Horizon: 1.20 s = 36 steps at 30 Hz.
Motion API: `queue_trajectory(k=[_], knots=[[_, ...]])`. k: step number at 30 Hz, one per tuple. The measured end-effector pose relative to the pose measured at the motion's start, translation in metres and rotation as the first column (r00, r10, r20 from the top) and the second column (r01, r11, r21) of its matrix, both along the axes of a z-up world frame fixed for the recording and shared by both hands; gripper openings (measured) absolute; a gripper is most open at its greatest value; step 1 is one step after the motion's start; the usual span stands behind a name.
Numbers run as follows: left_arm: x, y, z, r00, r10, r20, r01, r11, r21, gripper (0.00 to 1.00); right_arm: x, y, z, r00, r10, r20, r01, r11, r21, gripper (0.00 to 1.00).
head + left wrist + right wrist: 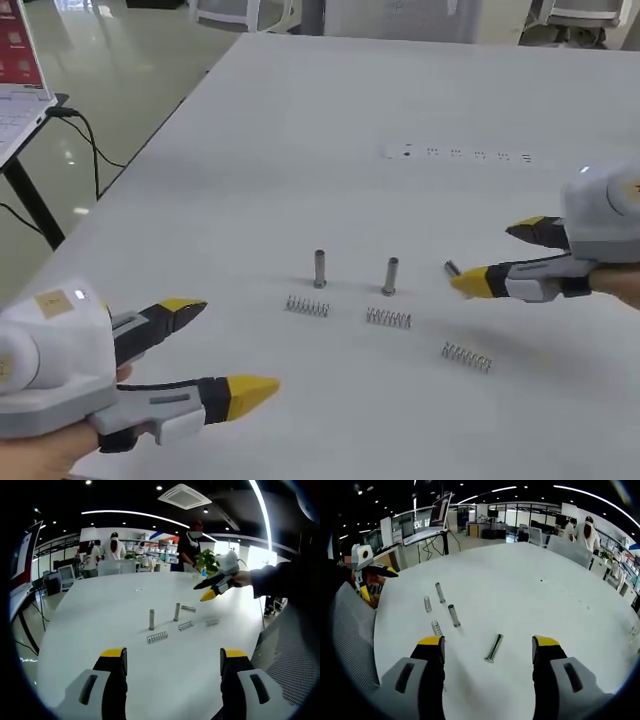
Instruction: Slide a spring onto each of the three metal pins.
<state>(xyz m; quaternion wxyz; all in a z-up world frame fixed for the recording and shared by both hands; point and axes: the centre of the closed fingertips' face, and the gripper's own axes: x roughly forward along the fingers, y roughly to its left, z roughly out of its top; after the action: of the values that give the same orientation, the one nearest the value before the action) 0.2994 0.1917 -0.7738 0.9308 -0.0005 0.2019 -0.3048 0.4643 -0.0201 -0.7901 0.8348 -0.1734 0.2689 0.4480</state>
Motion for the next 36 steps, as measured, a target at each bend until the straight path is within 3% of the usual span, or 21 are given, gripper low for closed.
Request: queue_trajectory(k=[5,11,26,36], knots=[[0.001,0.002,0.000,1.000,0.007,0.001,-0.007,1.000,-0.003,0.75,0.008,0.006,-0.008,1.000,-0.004,-0.019,0.004,1.000,-0.026,0.69],[0.001,0.002,-0.001,1.000,0.010,-0.001,-0.010,1.000,-0.004,0.75,0.016,0.007,-0.020,0.996,-0.049,-0.072,0.046,0.998,-0.046,0.58],[0.001,0.003,-0.002,1.000,0.020,-0.007,-0.020,1.000,-0.014,0.74,0.028,0.005,-0.042,0.987,-0.112,-0.119,0.096,0.987,-0.129,0.44],[0.001,0.002,-0.003,1.000,0.019,-0.008,-0.019,1.000,-0.018,0.73,0.031,0.007,-0.048,0.983,-0.130,-0.131,0.106,0.979,-0.173,0.32]])
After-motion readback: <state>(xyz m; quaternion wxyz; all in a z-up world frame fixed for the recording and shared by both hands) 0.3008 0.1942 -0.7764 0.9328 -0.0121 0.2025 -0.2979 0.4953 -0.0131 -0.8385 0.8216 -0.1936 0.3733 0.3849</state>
